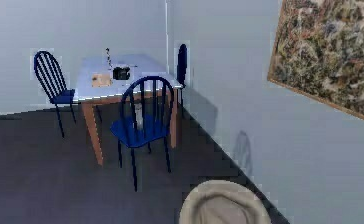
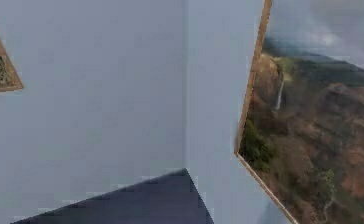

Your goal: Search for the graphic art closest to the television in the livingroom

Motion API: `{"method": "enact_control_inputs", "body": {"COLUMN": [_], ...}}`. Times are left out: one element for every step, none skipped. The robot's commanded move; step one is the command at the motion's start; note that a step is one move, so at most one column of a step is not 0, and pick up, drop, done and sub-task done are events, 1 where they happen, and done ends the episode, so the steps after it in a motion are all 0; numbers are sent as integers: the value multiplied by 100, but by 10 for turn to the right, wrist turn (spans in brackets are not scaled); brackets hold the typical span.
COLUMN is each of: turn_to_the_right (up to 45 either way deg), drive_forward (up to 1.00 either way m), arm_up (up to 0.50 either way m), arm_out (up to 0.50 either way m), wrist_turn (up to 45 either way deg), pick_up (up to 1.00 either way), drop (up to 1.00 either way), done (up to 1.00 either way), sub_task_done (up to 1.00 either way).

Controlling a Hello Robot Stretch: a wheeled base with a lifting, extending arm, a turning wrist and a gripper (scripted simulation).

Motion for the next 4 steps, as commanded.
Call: {"method": "enact_control_inputs", "body": {"turn_to_the_right": [-450,-300,0,0], "drive_forward": [0,0,100,100], "arm_up": [0,0,0,0], "arm_out": [0,0,0,0], "wrist_turn": [0,0,0,0], "pick_up": [0,0,0,0], "drop": [0,0,0,0], "done": [0,0,0,0], "sub_task_done": [0,0,0,0]}}
